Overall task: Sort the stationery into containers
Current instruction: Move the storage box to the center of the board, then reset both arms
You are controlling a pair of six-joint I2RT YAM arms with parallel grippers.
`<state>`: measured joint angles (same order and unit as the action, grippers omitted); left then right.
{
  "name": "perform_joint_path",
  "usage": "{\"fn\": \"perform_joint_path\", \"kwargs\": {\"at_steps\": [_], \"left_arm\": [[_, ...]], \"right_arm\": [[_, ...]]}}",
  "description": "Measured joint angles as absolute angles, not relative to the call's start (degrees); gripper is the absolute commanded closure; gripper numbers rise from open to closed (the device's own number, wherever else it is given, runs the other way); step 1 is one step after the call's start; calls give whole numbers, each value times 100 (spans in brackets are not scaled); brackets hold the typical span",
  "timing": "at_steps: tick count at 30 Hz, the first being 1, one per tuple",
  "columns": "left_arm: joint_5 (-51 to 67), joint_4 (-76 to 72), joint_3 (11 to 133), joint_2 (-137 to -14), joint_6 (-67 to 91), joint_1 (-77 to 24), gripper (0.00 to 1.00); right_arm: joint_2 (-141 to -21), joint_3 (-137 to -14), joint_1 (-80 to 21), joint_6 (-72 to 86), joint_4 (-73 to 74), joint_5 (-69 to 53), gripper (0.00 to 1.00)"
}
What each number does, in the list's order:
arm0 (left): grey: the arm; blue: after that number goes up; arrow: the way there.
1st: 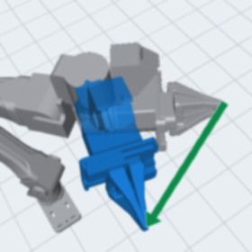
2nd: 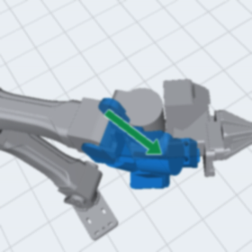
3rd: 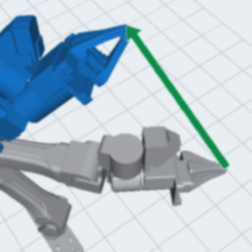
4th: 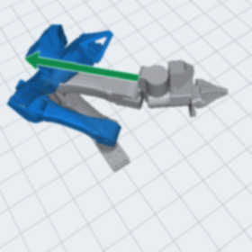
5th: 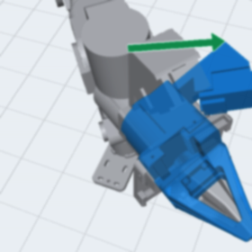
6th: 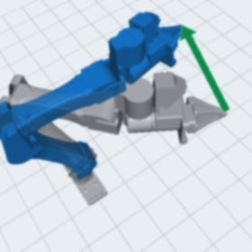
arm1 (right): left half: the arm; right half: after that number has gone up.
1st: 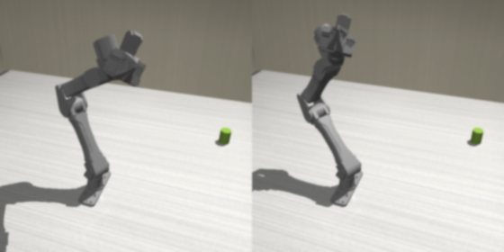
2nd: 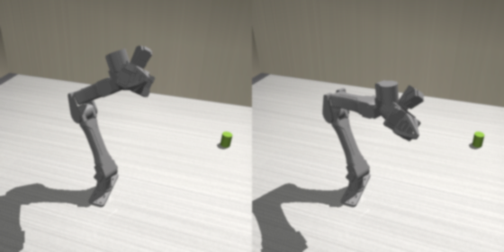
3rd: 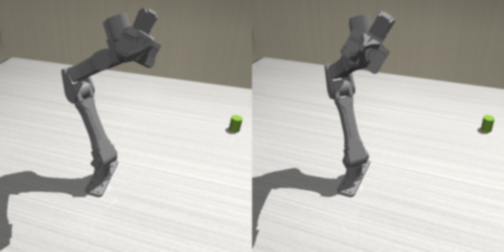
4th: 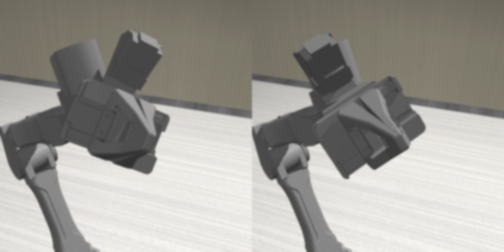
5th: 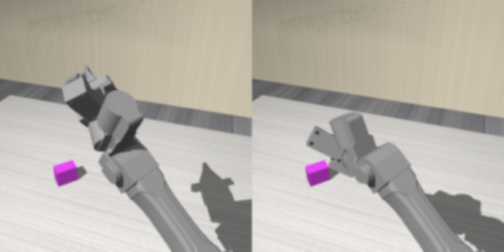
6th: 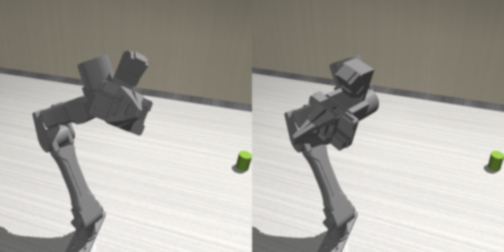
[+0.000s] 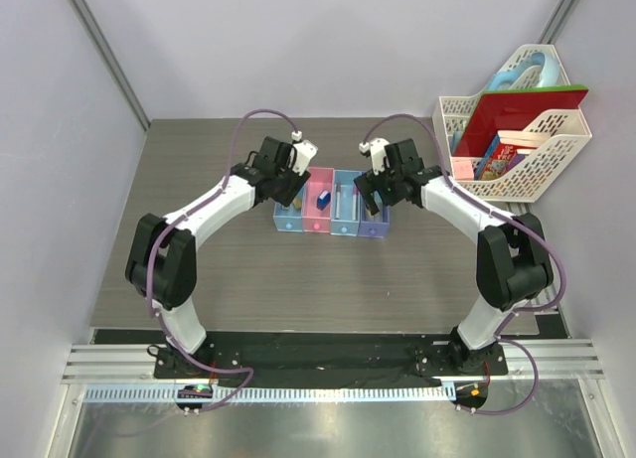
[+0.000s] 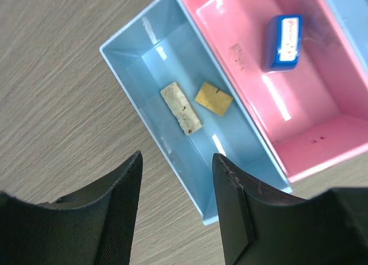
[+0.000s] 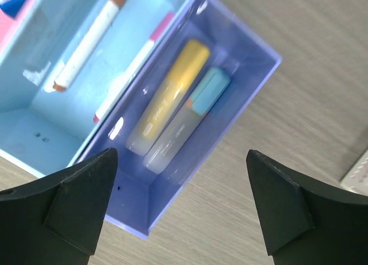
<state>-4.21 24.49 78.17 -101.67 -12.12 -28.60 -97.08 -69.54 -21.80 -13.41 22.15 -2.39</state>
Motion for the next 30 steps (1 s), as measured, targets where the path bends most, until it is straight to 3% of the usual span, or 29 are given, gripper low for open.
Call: {"fn": "perform_joint_path", "kwargs": {"at_steps": [6, 7, 9, 10, 12, 18, 30], "left_arm": [[-318, 2571, 7797, -9900, -1057, -2941, 46], [-316, 2626, 7773, -9808, -1026, -2947, 42], [-307, 2714, 7697, -9553, -952, -2947, 24], [-298, 2766, 7644, -9341, -917, -2945, 10], [-298, 2814, 7540, -8836, -891, -2932, 0], [-373, 2773, 7253, -7102, -847, -2720, 0], [609, 2788, 5699, -4803, -598, -945, 0]], "right_arm": [[-9513, -7293, -2180, -1387, 2333, -154, 0], [-9435, -7334, -2180, -1398, 2383, -150, 0], [-9240, -7363, -2178, -1426, 2486, -158, 0], [-9105, -7363, -2178, -1441, 2554, -165, 0], [-8744, -7363, -2174, -1481, 2722, -200, 0], [-7531, -7271, -2062, -1616, 3103, -290, 0], [-5269, -6357, -1664, -1212, 3568, -722, 0]]}}
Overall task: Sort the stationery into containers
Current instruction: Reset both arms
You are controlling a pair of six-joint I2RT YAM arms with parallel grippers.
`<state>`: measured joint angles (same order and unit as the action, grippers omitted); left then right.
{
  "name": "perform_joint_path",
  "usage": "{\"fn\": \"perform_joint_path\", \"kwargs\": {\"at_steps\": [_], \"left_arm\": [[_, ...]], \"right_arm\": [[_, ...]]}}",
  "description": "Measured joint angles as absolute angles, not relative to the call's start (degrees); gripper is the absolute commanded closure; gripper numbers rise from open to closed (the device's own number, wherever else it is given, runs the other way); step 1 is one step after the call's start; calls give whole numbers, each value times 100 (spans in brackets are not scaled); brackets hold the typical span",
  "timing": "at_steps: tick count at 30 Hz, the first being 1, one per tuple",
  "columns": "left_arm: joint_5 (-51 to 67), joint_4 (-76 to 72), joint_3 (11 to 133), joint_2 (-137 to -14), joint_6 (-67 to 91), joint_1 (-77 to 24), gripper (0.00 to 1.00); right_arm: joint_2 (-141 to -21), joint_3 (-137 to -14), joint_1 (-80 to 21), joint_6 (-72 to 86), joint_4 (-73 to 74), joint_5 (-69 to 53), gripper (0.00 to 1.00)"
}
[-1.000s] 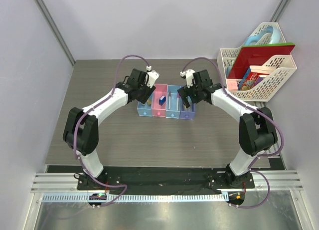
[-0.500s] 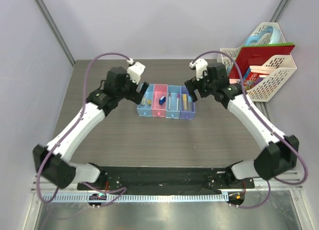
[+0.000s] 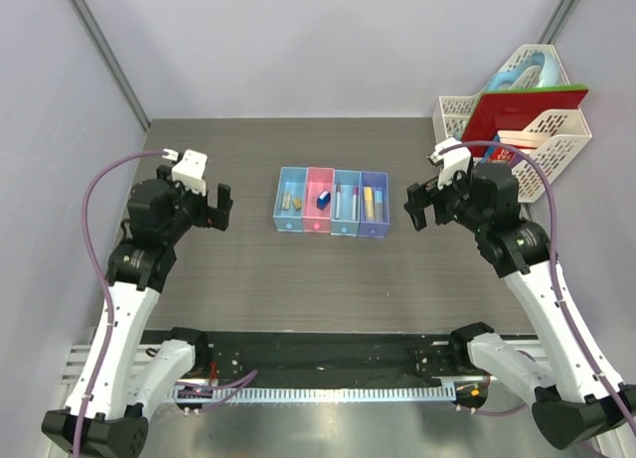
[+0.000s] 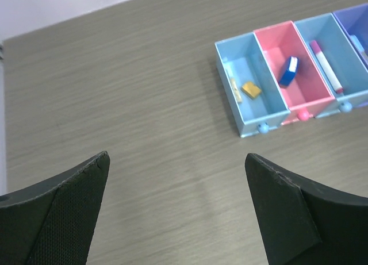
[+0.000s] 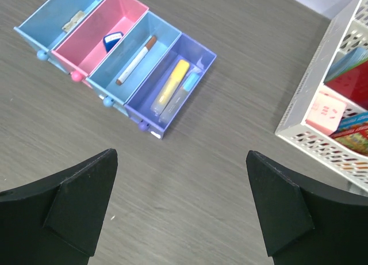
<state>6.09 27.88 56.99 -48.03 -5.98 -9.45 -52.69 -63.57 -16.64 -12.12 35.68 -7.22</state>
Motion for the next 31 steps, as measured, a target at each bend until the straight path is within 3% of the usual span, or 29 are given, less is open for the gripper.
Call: {"fn": "perform_joint_path", "kwargs": {"at_steps": [10, 31], "left_arm": [[1205, 2812, 5277, -4493, -462, -397, 0], [1503, 2766, 5083, -4740, -340, -244, 0]], "right_arm": [[-4899, -5476, -1664, -1096, 3470, -943, 0], [-4984, -5223, -1664, -1074, 3253, -1066, 0]]}}
